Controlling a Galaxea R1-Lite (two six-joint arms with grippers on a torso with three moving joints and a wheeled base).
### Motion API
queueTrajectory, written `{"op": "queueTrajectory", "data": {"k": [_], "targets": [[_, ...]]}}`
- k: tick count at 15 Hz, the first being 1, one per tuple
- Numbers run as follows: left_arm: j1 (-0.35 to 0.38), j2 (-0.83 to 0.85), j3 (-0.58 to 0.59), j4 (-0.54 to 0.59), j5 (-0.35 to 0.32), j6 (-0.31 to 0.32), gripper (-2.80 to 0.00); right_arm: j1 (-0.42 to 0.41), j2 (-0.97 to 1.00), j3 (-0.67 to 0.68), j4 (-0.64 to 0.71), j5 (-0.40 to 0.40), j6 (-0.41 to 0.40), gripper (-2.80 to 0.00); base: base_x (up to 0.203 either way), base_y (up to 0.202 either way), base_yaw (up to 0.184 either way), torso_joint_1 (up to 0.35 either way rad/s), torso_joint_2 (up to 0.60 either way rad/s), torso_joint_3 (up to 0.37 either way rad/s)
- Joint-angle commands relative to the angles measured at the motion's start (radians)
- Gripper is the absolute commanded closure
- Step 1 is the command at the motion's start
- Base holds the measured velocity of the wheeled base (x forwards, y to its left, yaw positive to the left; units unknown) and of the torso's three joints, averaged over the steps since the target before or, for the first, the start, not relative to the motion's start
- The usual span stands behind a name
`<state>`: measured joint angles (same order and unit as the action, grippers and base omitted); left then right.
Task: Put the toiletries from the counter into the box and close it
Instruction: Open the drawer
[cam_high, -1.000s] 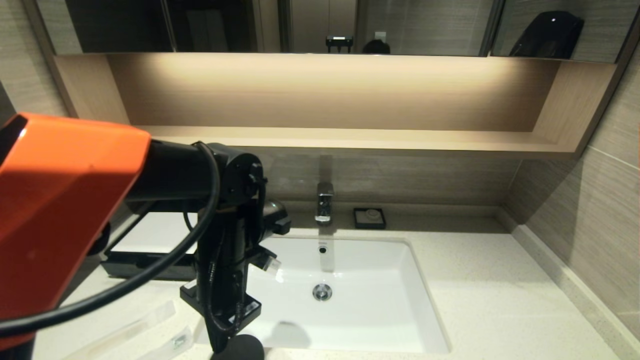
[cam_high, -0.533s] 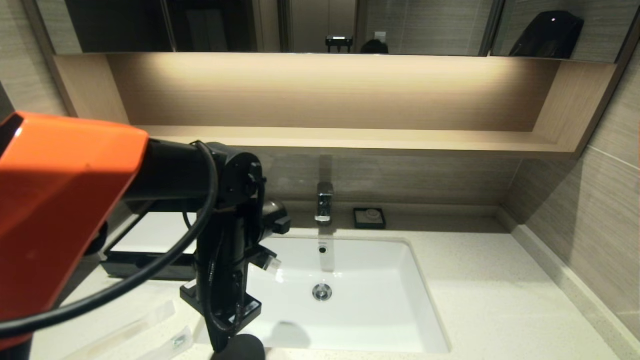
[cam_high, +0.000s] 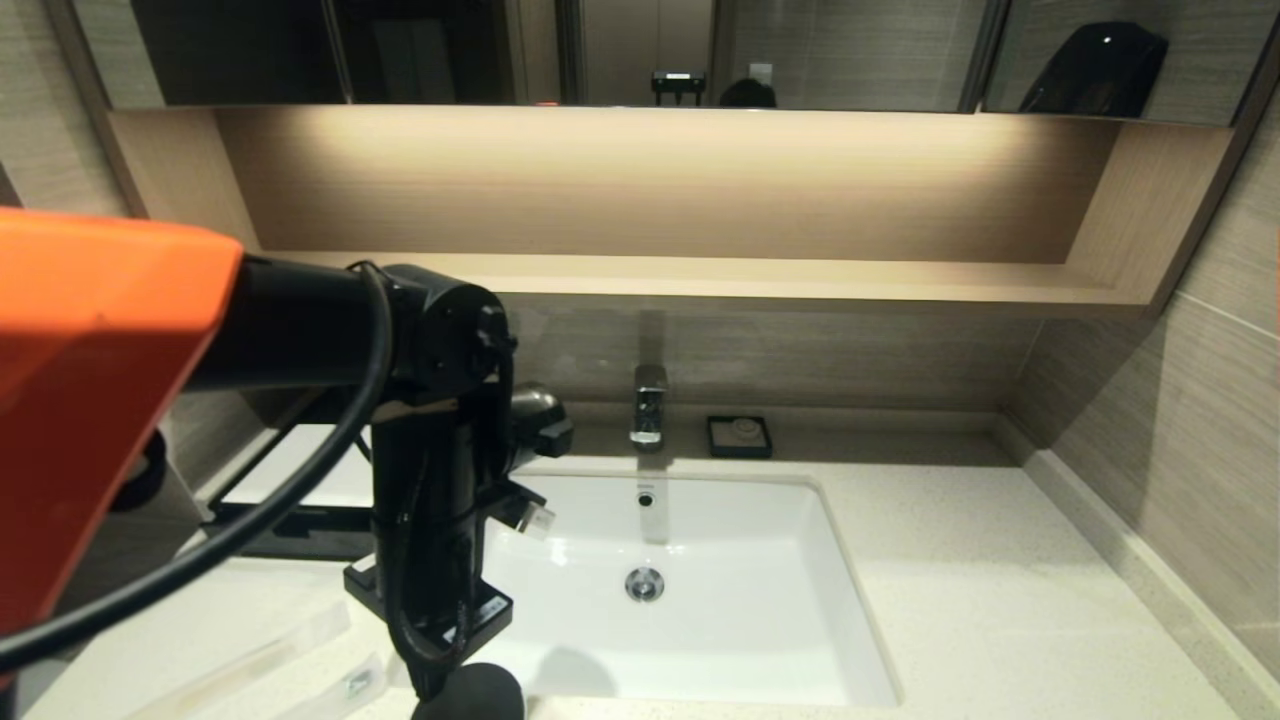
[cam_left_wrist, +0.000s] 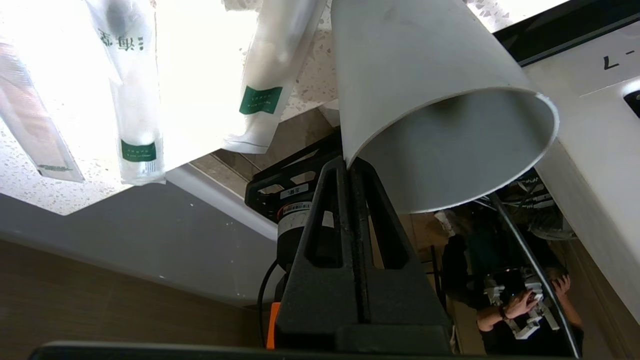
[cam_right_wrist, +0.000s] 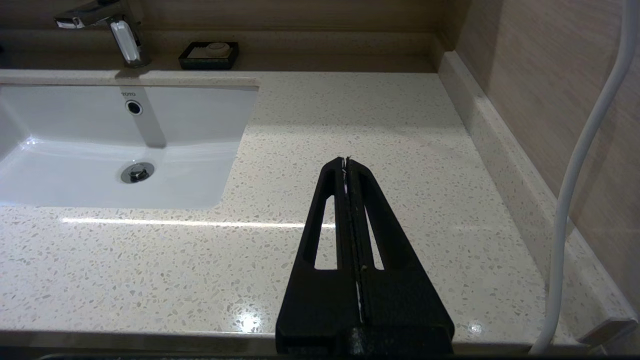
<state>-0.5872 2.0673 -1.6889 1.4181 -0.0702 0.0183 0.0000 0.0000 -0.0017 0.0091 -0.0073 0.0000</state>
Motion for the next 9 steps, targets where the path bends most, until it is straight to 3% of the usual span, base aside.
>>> {"op": "queueTrajectory", "data": {"k": [1,6,9], "targets": [[0.000,-0.017,0.002,0.015,0.000,-0.001,0.00,0.000,0.000,0.000,0.000,0.000,0.000,0.00,0.000,0.000,0.000,0.000,0.00,0.000],[0.018,-0.079,0.014,0.057,-0.002,-0.001,0.00,0.000,0.000,0.000,0.000,0.000,0.000,0.00,0.000,0.000,0.000,0.000,0.00,0.000],[0.083,-0.147,0.037,0.064,0.001,-0.001,0.00,0.000,0.000,0.000,0.000,0.001,0.000,0.00,0.000,0.000,0.000,0.000,0.00,0.000]]}}
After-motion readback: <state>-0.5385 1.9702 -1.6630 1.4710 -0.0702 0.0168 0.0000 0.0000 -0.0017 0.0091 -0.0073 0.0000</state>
